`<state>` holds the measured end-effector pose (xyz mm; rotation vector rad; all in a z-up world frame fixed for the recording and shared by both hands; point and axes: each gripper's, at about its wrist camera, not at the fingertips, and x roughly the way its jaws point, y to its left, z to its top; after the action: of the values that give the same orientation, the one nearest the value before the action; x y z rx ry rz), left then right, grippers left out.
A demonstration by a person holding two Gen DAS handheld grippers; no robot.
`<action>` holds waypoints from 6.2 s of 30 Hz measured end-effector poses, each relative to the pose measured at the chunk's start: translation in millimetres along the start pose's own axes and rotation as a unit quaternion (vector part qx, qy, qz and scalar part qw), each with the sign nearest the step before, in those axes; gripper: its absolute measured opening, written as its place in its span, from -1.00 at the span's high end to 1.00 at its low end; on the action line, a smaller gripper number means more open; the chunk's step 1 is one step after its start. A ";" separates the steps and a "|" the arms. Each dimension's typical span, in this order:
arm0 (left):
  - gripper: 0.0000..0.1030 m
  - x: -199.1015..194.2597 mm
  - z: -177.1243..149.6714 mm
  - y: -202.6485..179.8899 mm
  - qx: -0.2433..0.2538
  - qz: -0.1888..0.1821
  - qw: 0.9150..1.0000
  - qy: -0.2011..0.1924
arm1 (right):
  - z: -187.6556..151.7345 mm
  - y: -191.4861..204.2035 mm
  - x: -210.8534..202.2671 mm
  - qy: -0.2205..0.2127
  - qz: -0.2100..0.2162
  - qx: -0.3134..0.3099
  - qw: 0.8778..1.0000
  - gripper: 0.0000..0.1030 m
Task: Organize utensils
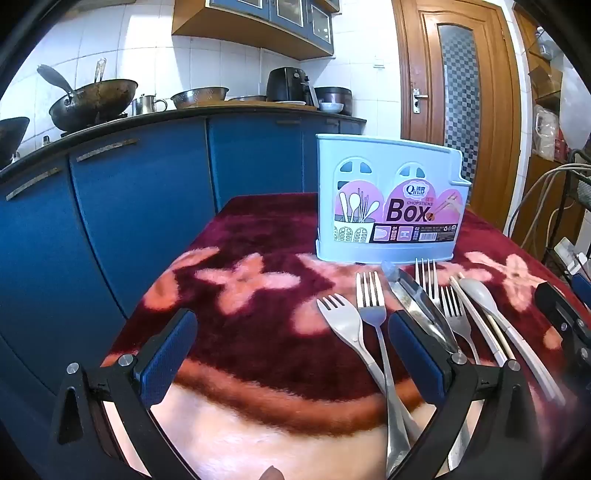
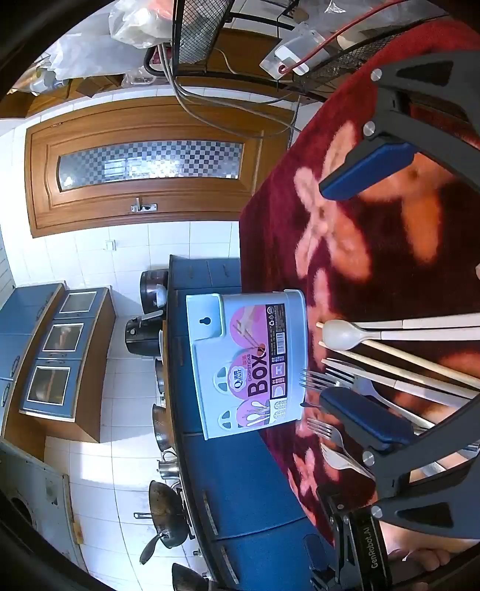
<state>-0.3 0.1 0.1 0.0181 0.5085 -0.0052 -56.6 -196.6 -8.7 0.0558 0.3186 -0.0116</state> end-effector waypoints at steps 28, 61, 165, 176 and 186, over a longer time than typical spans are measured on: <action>-1.00 0.0 -0.1 -0.5 0.000 0.001 1.000 0.000 | 0.0 0.7 0.2 0.000 0.000 0.000 1.000 -1.00; -1.00 -0.4 -0.3 -0.2 -0.001 0.001 1.000 -0.002 | -0.3 0.8 0.3 0.000 0.000 0.000 1.000 -1.00; 0.32 74.6 32.2 5.8 0.015 -0.126 0.964 0.235 | 27.3 -22.8 99.4 0.326 0.138 -0.003 0.935 0.78; 0.32 90.8 36.1 19.4 -0.046 -0.174 0.950 0.254 | 28.9 -28.6 124.8 0.344 0.160 0.040 0.924 0.75; 0.39 78.8 40.7 31.2 -0.071 -0.187 0.952 0.232 | 42.5 -28.9 118.1 0.322 0.169 0.054 0.930 0.87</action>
<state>88.6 30.5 -2.3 -0.2229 0.9765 -0.3424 68.2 -228.1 -6.9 0.2255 0.9647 0.3379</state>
